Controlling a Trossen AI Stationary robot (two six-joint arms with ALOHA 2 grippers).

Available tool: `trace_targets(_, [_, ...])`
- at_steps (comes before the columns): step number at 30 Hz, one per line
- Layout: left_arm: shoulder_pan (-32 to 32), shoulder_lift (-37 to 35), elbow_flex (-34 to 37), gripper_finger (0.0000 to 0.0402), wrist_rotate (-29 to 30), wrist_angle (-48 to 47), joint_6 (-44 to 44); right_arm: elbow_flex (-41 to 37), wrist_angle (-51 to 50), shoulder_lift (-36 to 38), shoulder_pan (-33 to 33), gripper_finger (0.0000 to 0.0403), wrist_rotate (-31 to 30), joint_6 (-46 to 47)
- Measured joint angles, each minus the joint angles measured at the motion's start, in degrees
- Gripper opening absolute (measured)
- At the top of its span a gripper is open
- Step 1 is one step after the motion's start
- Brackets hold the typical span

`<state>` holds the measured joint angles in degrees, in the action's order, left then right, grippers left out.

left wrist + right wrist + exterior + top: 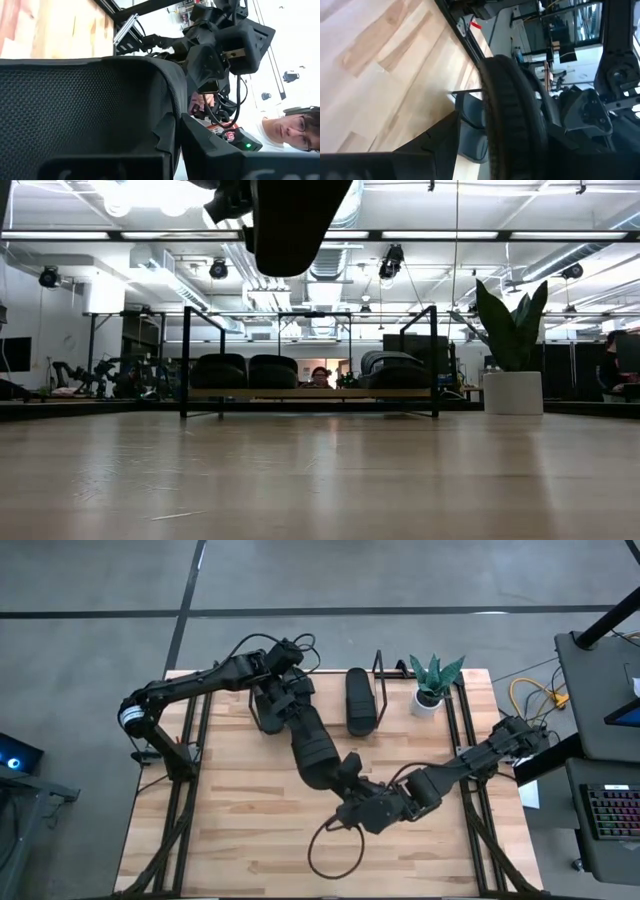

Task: Pick and place slides into the shelf
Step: Put the black slide on the shelf

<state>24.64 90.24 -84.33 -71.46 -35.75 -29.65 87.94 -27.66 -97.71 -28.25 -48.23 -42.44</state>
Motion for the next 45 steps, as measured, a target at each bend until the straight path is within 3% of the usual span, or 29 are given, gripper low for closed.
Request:
trace_targets(3, [-0.02,0.00,0.07,0.0000,0.01,0.99,-0.02,0.00,0.06,0.00,0.22,0.0193,-0.46,-0.71])
trace_targets(6, [-0.02,0.00,0.11,0.0000,0.03,0.84,-0.05,0.00,1.42,0.00,0.21,0.0168,-5.86,-1.12])
trace_targets(9, [0.08,-0.02,0.09,0.0000,-0.02,1.29,-0.15,0.01,2.60,-0.01,-0.10,0.0120,-9.45,-1.93])
trace_targets(13, [0.00,-0.02,0.09,0.0000,0.15,1.87,-0.26,0.00,1.29,0.07,-0.02,0.0043,-6.89,-2.18])
trace_targets(18, [0.00,-0.02,0.09,0.0003,0.45,4.78,-0.15,0.00,0.44,-0.09,0.09,0.0040,-7.98,0.62])
trace_targets(22, [0.29,0.00,0.28,0.0029,2.20,10.00,-0.01,0.00,0.43,0.02,0.11,0.0040,-9.22,2.22])
trace_targets(29, [1.14,0.00,0.37,0.0118,4.58,20.86,0.02,0.07,-0.63,0.33,-0.30,0.0040,-13.72,7.72])
trace_targets(36, [3.18,-0.07,-0.27,0.0201,3.54,23.69,-0.01,0.04,-1.70,0.61,-0.33,0.0040,-15.06,16.73])
trace_targets(45, [9.38,-5.09,-2.34,0.0214,1.70,25.80,2.36,-0.02,-5.41,0.82,0.41,0.0040,-14.72,26.96])
